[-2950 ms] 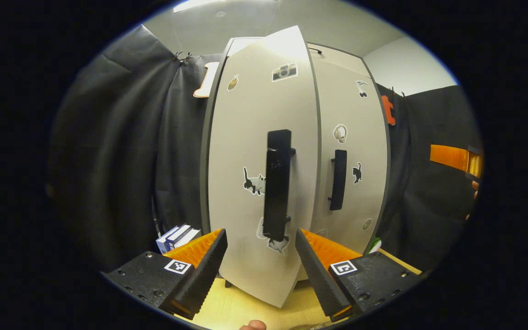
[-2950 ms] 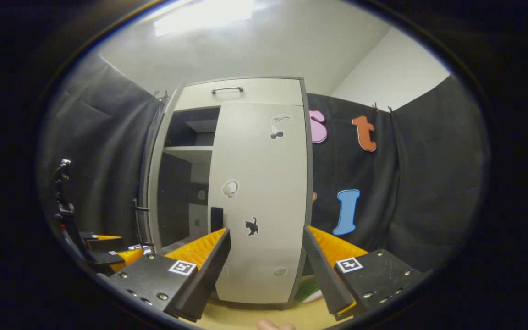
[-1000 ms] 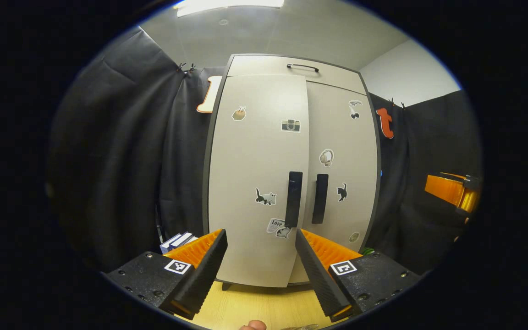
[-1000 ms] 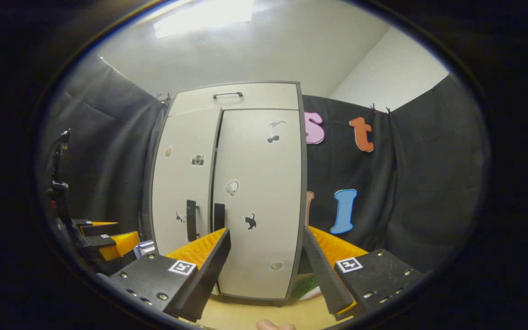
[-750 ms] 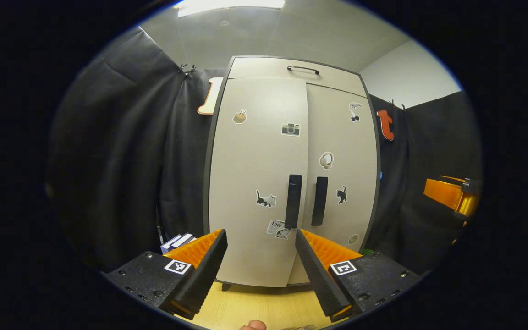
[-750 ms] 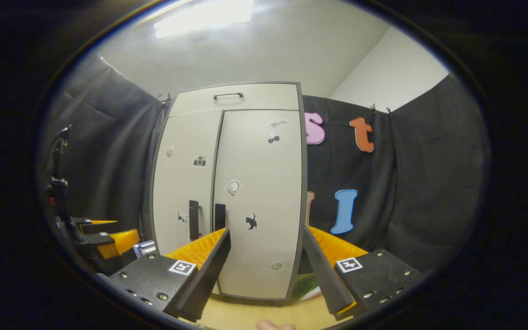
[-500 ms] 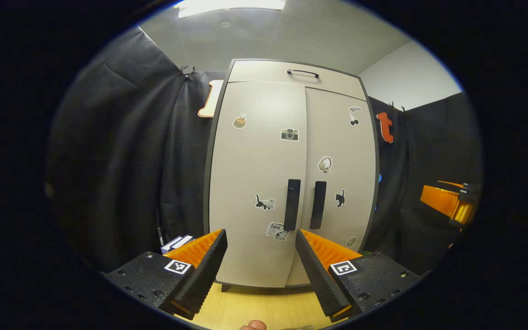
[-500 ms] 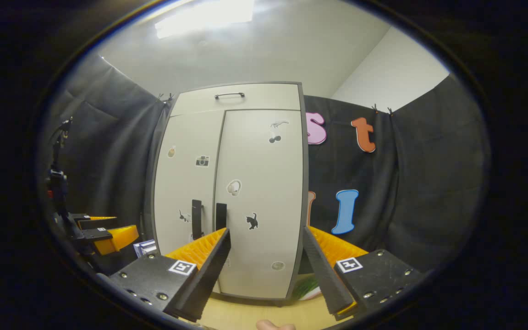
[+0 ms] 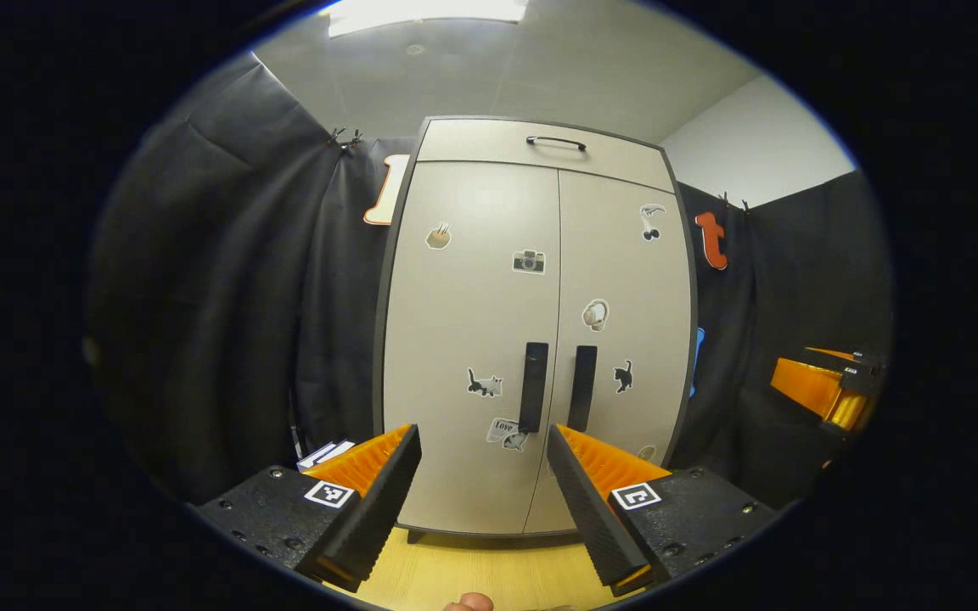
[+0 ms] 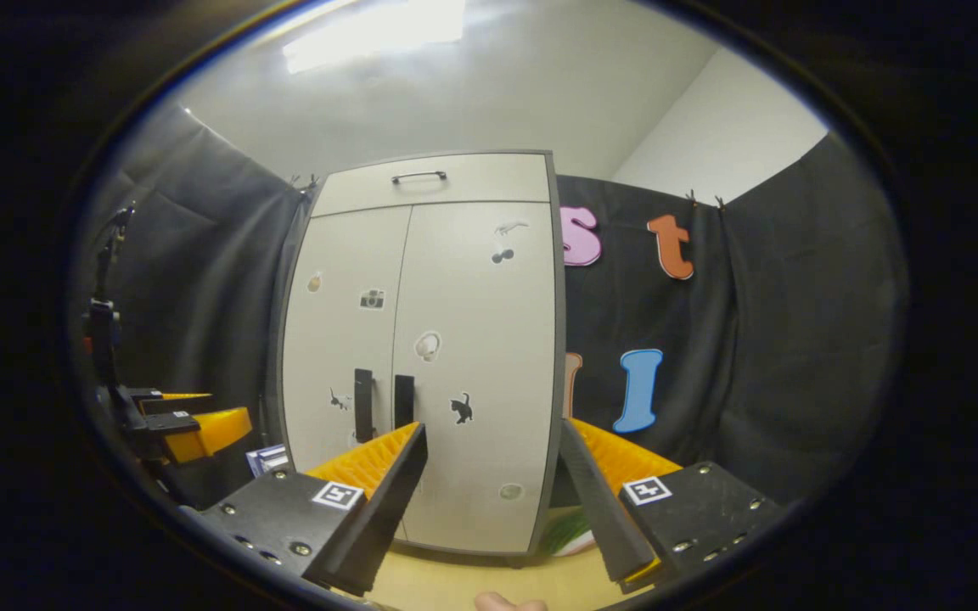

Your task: Grasp the bottle in the cabinet with the left hand and place it on the coaster, then close the right door with the right hand and the left door with the left hand.

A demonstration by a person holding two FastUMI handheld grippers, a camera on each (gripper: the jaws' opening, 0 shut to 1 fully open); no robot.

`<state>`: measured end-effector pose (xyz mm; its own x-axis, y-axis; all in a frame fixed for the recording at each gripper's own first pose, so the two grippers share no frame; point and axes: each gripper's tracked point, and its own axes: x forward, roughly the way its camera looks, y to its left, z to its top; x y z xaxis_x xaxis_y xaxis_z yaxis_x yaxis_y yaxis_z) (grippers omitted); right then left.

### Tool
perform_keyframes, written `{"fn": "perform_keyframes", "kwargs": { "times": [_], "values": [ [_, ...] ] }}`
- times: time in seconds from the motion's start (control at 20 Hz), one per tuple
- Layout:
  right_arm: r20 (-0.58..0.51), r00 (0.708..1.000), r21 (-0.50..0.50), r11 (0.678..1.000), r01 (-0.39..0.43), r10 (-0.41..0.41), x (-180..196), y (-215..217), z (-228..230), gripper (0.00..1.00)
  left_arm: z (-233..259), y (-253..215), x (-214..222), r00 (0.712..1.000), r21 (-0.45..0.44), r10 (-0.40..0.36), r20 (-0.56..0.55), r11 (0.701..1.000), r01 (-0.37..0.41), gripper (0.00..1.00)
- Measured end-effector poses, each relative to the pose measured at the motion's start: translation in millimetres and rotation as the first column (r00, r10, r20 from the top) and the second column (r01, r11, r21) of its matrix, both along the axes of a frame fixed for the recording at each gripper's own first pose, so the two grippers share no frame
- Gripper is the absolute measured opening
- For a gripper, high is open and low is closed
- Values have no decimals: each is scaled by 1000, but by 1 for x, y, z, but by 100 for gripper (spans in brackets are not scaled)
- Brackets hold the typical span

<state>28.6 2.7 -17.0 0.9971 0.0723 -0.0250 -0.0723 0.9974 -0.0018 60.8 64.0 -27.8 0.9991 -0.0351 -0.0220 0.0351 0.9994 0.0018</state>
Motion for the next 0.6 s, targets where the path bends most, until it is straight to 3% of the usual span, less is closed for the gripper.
{"fn": "perform_keyframes", "kwargs": {
  "times": [0.6],
  "values": [
    [8,999,8,999,41,-41,8,-58,-7,96,13,-51,7,999,10,-30,17,1000,29,95]
  ]
}}
